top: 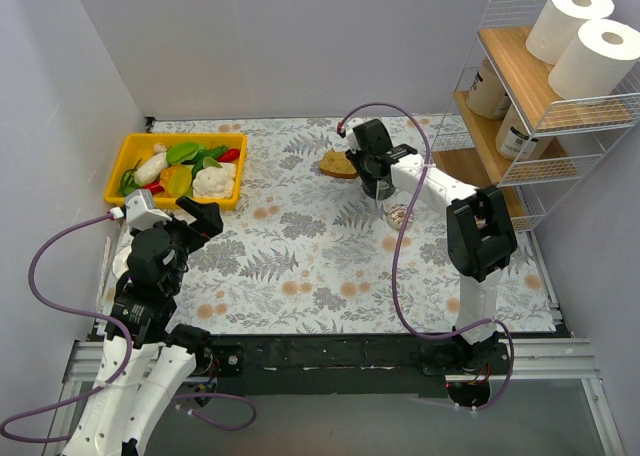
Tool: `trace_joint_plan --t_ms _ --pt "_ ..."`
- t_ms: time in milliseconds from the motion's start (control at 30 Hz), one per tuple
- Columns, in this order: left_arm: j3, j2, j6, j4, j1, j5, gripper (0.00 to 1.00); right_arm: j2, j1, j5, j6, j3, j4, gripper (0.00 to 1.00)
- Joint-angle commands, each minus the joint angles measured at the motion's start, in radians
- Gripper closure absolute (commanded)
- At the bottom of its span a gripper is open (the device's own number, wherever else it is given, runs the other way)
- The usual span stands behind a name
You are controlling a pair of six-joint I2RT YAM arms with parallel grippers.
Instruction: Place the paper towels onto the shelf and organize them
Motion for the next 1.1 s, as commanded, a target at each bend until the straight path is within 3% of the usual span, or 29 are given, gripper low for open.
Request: trace_joint_plan --t_ms 0,400,633,1067 --pt "-0.009 -0.007 0.016 0.009 0.008 -0.003 0.02 -0.088 -0.006 0.106 -0.067 0.0 -0.024 0.7" --pt "-0.007 -0.009 0.016 0.007 0.008 -0.003 0.02 -0.318 -0.075 0.393 -0.138 -0.135 -0.05 0.7" --pt "-0.009 -0.017 0.016 0.009 0.008 0.0 0.02 -0.421 -0.161 0.412 -0.139 -0.313 0.019 0.7" --pt "-0.009 -0.02 0.015 0.006 0.008 -0.003 0.02 -0.439 -0.23 0.392 -0.155 -0.443 0.114 0.69"
